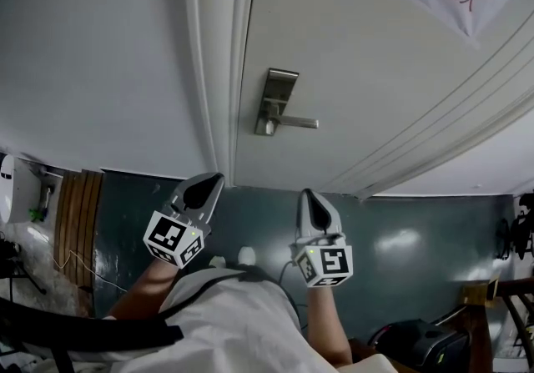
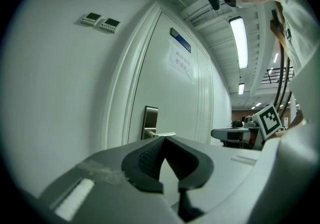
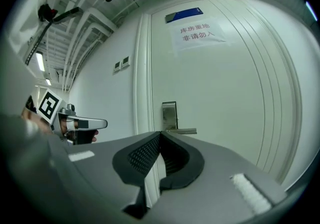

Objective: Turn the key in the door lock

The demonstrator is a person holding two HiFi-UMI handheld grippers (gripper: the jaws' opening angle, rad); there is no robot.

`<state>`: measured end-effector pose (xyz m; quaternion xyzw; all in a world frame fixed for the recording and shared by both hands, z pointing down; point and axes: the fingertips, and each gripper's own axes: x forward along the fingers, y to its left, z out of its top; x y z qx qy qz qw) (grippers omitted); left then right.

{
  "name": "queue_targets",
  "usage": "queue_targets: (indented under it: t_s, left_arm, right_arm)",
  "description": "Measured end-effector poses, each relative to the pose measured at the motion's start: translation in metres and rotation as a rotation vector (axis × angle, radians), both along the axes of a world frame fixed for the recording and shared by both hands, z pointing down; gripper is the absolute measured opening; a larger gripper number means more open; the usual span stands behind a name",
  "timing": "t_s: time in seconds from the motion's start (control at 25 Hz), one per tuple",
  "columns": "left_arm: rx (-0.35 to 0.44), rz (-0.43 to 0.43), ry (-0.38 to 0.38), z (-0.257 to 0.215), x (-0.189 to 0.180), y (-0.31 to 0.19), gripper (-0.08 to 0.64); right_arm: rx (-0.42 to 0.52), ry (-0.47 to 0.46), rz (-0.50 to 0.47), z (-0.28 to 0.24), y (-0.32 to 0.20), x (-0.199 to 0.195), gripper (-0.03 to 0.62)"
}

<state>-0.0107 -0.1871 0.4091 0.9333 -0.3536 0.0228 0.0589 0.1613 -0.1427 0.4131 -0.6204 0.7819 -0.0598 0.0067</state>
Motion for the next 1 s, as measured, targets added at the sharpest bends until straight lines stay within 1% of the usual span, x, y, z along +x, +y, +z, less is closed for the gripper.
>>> queue_targets:
  t_s: [0.16, 0.32, 1.0]
  left_arm:
    - [-0.004, -0.020, 0.004, 0.003, -0.004, 0.002, 0.005]
    - [0.002, -0.016, 0.012, -0.001, -0.001, 0.003, 0.005]
    - [-0.008, -0.024, 0.018, 0.000, -0.006, -0.013, 0.005]
  right_arm:
    - [0.002, -0.014, 0.000, 0.001, 0.002, 0.000, 0.008]
    - [0.005, -0.022, -0.003, -0.002, 0.000, -0.002, 0.008]
    - [-0.013, 0.022, -0.024, 0.002, -0.021, -0.018, 0.008]
